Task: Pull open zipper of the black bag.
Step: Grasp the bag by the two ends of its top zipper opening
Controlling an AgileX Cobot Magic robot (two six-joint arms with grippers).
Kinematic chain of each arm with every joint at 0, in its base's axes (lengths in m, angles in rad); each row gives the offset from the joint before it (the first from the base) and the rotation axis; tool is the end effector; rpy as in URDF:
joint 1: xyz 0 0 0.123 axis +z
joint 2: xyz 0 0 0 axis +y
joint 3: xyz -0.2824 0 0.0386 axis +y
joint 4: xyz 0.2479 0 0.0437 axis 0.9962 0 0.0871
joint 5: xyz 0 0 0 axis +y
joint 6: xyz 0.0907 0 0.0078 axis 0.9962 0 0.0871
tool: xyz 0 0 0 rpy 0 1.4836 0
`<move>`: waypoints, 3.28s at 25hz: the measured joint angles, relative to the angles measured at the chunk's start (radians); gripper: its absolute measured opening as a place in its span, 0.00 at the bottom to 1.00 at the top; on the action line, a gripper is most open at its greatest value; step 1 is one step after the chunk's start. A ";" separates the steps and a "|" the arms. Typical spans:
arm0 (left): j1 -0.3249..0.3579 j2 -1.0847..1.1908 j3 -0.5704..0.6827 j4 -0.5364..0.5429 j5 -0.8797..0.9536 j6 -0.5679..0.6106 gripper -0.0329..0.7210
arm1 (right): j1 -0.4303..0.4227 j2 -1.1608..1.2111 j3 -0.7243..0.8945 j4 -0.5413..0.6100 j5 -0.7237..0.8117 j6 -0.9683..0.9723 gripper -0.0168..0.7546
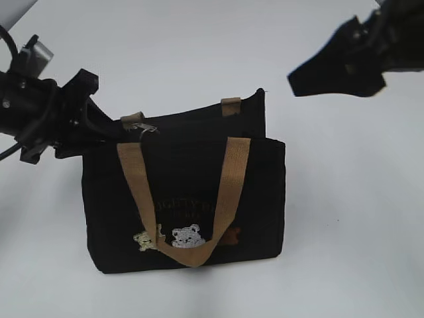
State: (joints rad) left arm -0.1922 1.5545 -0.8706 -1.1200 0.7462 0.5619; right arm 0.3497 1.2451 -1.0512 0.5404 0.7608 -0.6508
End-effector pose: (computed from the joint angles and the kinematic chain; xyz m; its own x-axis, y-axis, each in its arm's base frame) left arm 0.2778 -0.1108 0.2234 -0.9428 -0.1498 -0.2978 0.1053 0.7139 -0.6923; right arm 0.2309 0.1186 0.3374 -0.5166 -0.4258 -0.7428 -0.6980 0.7119 0.0774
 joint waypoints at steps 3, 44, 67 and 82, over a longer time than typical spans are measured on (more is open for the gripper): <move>0.000 0.003 -0.021 0.002 0.015 0.020 0.11 | 0.094 0.097 -0.096 0.013 -0.007 -0.043 0.70; 0.000 -0.035 -0.086 0.051 0.115 0.027 0.05 | 0.320 0.494 -0.337 -0.092 0.001 -0.208 0.19; -0.001 -0.039 -0.087 0.046 0.118 0.028 0.05 | 0.247 0.367 -0.344 -0.316 0.194 -0.016 0.02; -0.001 -0.039 -0.087 0.046 0.119 0.028 0.05 | 0.202 0.354 -0.344 0.051 0.248 -0.162 0.13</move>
State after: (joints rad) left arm -0.1930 1.5160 -0.9579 -1.0735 0.8648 0.5898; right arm 0.5513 1.5992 -1.3950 0.5917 1.0086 -0.8127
